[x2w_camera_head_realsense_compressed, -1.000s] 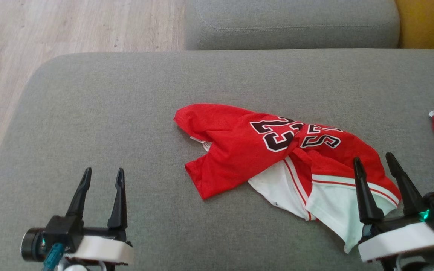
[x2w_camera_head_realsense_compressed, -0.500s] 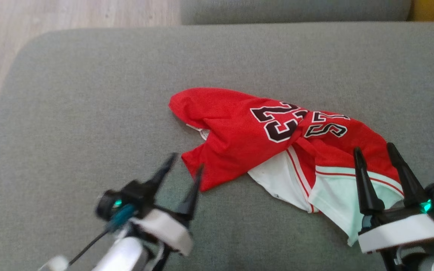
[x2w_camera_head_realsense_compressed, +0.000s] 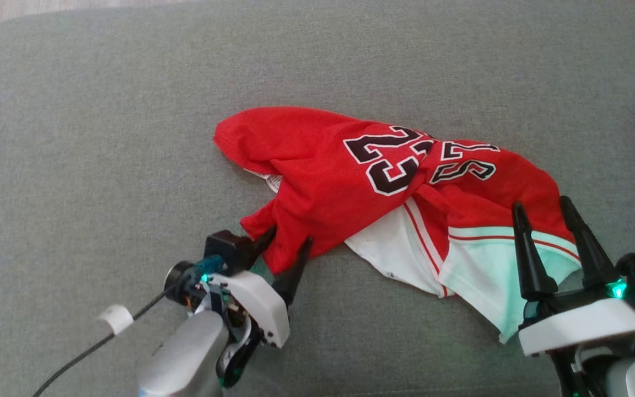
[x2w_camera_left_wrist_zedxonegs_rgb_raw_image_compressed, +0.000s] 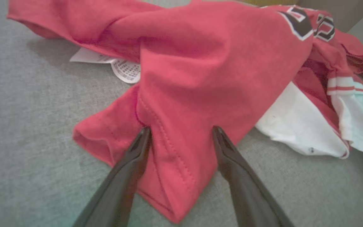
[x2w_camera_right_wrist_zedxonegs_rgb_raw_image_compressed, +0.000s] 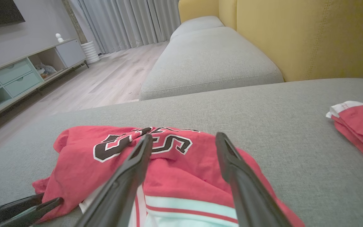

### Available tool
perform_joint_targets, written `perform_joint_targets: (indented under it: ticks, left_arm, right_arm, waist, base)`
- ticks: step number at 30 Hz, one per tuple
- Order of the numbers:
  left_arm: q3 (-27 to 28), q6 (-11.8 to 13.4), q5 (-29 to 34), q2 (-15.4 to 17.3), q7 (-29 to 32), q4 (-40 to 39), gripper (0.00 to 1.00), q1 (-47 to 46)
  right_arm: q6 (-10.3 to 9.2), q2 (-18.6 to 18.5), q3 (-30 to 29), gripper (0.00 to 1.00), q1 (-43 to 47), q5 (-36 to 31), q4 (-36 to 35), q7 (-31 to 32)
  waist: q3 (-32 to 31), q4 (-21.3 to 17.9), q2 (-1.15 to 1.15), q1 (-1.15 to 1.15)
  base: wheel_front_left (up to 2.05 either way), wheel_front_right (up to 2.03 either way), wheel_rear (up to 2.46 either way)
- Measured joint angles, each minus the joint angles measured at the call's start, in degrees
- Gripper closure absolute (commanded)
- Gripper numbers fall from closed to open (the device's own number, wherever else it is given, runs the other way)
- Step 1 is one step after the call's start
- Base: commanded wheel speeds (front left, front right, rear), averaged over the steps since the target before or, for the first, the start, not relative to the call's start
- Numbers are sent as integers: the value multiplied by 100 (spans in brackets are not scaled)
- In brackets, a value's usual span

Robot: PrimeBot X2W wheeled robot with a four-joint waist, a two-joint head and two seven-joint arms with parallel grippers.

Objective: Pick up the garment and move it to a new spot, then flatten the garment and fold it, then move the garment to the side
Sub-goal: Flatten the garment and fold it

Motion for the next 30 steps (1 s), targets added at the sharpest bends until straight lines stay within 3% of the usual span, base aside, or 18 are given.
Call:
perform_joint_targets:
  ticks: [1,2,9,13,17,26,30]
  left_arm:
    - [19,-53,-35,-20,-46,78,63,-58]
    - [32,-85,-66,-35,-91,148,100,-103]
    - [62,-196,-104,-8,-413,412,100,-170]
    - [-9,-196,43,103,-614,-54,100,-170]
    - [-155,-143,198,364,-461,-1140,100,-110]
    - [-399,171,34,1167,788,-4173,100,853]
    - [-411,292,-149,1321,1155,-5144,100,932]
  right_arm:
    - [0,0,0,0,0,7,20,0]
    - [0,0,-1,0,-1,9,36,-1]
    - [0,0,-59,0,-1,119,118,-53]
    - [0,0,-135,0,1,160,154,-53]
    - [0,0,-225,0,29,241,212,-51]
    - [0,1,-343,0,220,454,346,-52]
    - [0,1,-375,0,285,503,405,-52]
  waist:
    - [7,-11,0,0]
    - [6,-17,0,0]
    - [-55,41,0,-1]
    - [-169,97,0,-1]
    - [-339,171,0,-1]
    - [-743,364,0,-2]
    - [-873,429,0,-2]
  base:
    - [0,0,0]
    - [0,0,0]
    - [0,0,0]
    - [0,0,0]
    - [0,0,0]
    - [0,0,0]
    - [0,0,0]
